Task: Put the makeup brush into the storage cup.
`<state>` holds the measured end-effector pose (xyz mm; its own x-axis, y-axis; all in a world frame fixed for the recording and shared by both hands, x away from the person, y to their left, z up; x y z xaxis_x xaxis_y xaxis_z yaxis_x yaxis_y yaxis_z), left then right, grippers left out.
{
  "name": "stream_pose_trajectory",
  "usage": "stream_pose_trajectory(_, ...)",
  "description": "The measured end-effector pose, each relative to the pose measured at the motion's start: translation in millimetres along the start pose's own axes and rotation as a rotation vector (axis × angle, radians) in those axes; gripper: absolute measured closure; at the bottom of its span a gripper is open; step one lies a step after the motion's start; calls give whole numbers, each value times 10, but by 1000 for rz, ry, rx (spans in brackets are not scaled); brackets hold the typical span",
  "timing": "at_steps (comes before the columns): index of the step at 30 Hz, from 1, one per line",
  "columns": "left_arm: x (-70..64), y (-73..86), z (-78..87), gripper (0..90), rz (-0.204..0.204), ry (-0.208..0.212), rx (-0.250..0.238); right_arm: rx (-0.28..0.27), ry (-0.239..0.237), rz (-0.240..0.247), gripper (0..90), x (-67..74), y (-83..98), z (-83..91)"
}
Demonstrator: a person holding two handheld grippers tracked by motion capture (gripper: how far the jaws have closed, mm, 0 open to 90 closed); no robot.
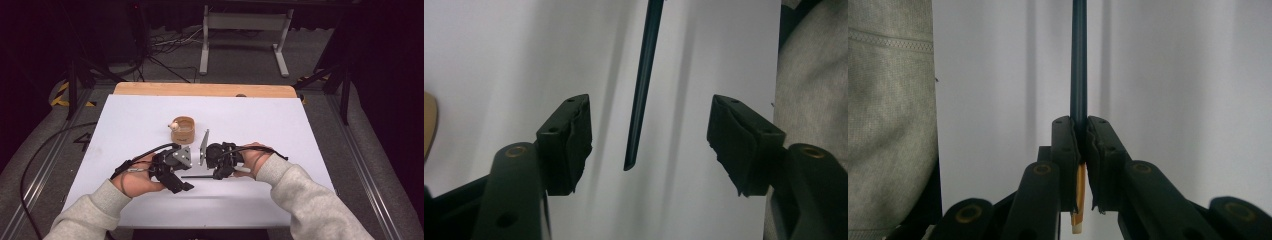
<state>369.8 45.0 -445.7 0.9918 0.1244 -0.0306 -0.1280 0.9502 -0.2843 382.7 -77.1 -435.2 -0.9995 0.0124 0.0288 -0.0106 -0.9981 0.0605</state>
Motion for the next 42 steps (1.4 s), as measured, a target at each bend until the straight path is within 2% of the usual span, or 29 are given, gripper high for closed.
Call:
stream_pose_trajectory(4,-3,2,-17,425,-15,12,14,-1,0,-3,832,5,-11,-10)
stream_pose_trajectory(5,-11,-6,-27,442,-4,11,7,2,-3,1,832,8,-12,-8)
stream_pose_trajectory(9,-10,-5,-40,514,-20,12,22,3,-4,7,832,10,-19,-5)
stream_pose_trajectory(11,-11,-2,-45,573,-14,12,29,4,-3,8,832,9,-24,-10)
stream_pose_trajectory(12,11,13,-40,585,-42,5,55,9,-2,12,832,8,-23,-10)
stream_pose_trajectory(13,-13,3,-56,601,-15,15,42,4,-3,15,832,9,-28,-14)
stream_pose_trajectory(14,-22,7,-60,616,-11,18,48,7,-2,21,832,6,-27,-13)
stream_pose_trajectory(21,-29,7,-93,715,-31,-3,69,4,-8,28,832,13,-30,-17)
stream_pose_trajectory(26,-20,27,-116,750,-43,-20,103,5,-12,24,831,24,-33,-14)
stream_pose_trajectory(27,-17,34,-124,755,-52,-35,118,6,-12,18,832,29,-32,-15)
stream_pose_trajectory(30,-24,27,-164,802,-43,-60,132,11,-13,18,832,36,-31,-16)
stream_pose_trajectory(32,-21,27,-162,831,-39,-60,129,12,-14,19,831,36,-31,-18)
stream_pose_trajectory(42,-26,26,-160,846,-39,-51,120,10,-12,22,831,36,-29,-12)
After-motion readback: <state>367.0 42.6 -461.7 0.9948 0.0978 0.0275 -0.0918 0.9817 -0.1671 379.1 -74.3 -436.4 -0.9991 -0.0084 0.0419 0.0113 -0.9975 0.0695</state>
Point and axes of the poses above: each handheld gripper's, and its own axes: z roughly backward along the jaws, y roughly out of its underside, x roughly to its left, the point moved 8 cm from there along -z, roughly forward along the jaws, and after that the axes turned 13 degrees about x, right-handed, at the moved point
